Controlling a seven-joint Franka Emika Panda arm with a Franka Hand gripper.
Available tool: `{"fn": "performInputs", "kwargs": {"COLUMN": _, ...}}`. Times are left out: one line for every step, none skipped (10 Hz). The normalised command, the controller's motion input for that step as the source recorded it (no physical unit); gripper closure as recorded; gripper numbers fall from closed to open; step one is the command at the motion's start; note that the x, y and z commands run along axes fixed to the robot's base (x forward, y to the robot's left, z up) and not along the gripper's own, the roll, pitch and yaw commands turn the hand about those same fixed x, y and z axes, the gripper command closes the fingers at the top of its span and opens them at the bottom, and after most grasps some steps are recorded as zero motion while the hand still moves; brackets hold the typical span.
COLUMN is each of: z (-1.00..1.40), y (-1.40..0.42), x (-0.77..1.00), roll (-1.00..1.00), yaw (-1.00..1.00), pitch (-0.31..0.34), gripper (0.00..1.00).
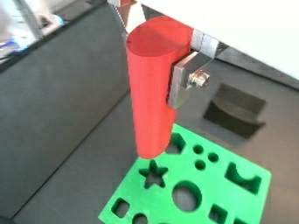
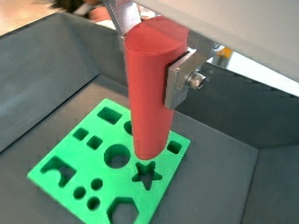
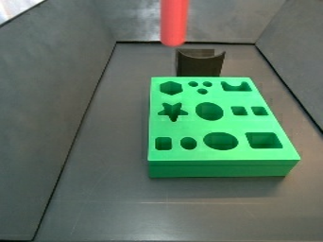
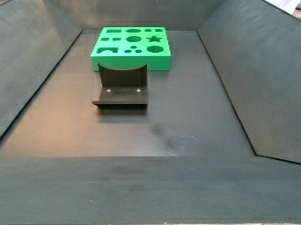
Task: Pick up the oval object. Move up. Move to above the board. Insert the oval object.
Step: Insert the oval object.
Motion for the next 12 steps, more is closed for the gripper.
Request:
{"fn": "performInputs", "kwargs": {"z": -0.03, "y": -0.20, "x": 0.02, "roll": 0.01, "yaw": -0.94, "pitch": 0.000, "gripper": 1.00}}
{"fn": "performInputs", "kwargs": {"z": 0.00, "y": -0.11, "x": 0.00, "roll": 0.03, "yaw": -0.99, "pitch": 0.000, "gripper": 1.00}}
{"fn": "performInputs", "kwargs": {"z": -0.04, "y": -0.07, "x": 0.00, "roll": 0.09, "yaw": -0.96, "pitch": 0.007, "gripper": 1.00}}
{"fn": "performInputs", "kwargs": {"z": -0.09, "y": -0.02, "x": -0.05, "roll": 0.17, "yaw": -0.91, "pitch": 0.070, "gripper": 1.00}}
{"fn": "performInputs", "kwargs": {"z": -0.12, "y": -0.02, "x": -0.12, "roll": 0.21, "yaw": -0.89, "pitch": 0.116, "gripper": 1.00}}
{"fn": "performInputs", "kwargs": {"z": -0.12, "y": 0.00, "x": -0.15, "roll": 0.21, "yaw": -0.83, "pitch": 0.171, "gripper": 1.00}}
{"fn": "performInputs", "kwargs": {"z": -0.06, "y": -0.05, "x": -0.16, "roll": 0.21, "yaw": -0.89, "pitch": 0.126, "gripper": 1.00}}
{"fn": "performInputs", "kwargs": {"z": -0.07, "y": -0.02, "x": -0.16, "roll": 0.21, "yaw": -0.85, "pitch": 0.169, "gripper": 1.00}}
{"fn": "performInputs", "kwargs": {"z": -0.03, "y": -0.08, "x": -0.16, "roll": 0.21, "yaw": -0.88, "pitch": 0.140, "gripper": 1.00}}
{"fn": "performInputs", "kwargs": {"z": 0.00, "y": -0.09, "x": -0.04, "roll": 0.15, "yaw": -0.90, "pitch": 0.067, "gripper": 1.00}}
{"fn": "performInputs", "kwargs": {"z": 0.00, "y": -0.07, "x": -0.04, "roll": 0.16, "yaw": -0.90, "pitch": 0.079, "gripper": 1.00}}
{"fn": "performInputs", "kwargs": {"z": 0.00, "y": -0.02, "x": -0.12, "roll": 0.15, "yaw": -0.93, "pitch": 0.116, "gripper": 1.00}}
